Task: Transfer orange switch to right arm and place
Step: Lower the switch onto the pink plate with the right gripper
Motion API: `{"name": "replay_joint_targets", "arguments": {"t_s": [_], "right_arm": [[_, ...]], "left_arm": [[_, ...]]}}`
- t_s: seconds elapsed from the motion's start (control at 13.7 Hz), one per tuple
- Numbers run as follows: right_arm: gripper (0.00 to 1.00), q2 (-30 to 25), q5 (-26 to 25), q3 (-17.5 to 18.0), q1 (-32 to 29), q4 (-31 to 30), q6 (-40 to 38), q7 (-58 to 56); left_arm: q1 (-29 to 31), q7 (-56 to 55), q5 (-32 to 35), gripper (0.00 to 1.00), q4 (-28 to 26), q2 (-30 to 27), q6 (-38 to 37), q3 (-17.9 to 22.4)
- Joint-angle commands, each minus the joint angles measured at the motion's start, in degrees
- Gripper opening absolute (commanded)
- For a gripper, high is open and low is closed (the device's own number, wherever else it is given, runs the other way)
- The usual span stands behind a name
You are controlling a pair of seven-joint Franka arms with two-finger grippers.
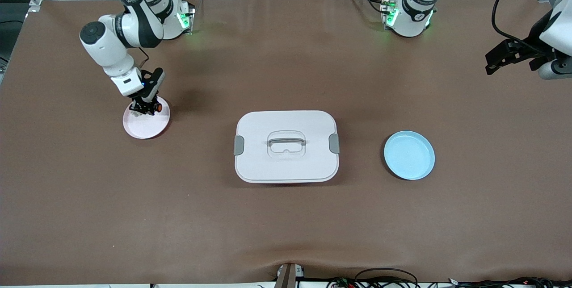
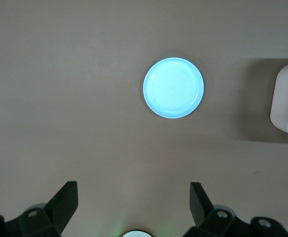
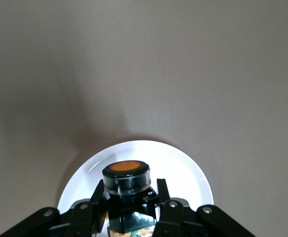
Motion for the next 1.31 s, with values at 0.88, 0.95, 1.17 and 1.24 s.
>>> {"name": "replay_joint_targets", "arguments": {"t_s": [0.88, 0.95, 1.17, 1.24], "right_arm": [[0.00, 11.7, -1.1, 0.8, -4.7, 1.2, 11.5, -5.2], [0.00, 11.9, -1.1, 0.8, -4.7, 1.3, 11.5, -5.1], [0.00, 12.1, -1.1, 0.8, -4.6, 1.6, 11.5, -5.1], [0.00, 12.2, -1.1, 0.8, -4.6, 1.6, 11.5, -5.2]], "left_arm": [[0.1, 0.9, -0.6, 1.00, -6.8, -4.8, 4.9, 0.4], [0.0, 1.0, -0.6, 1.00, -6.8, -4.6, 4.9, 0.5], [0.0, 1.0, -0.6, 1.00, -6.6, -4.3, 5.2, 0.5], [0.0, 1.0, -0.6, 1.00, -6.6, -4.2, 5.2, 0.5]]}}
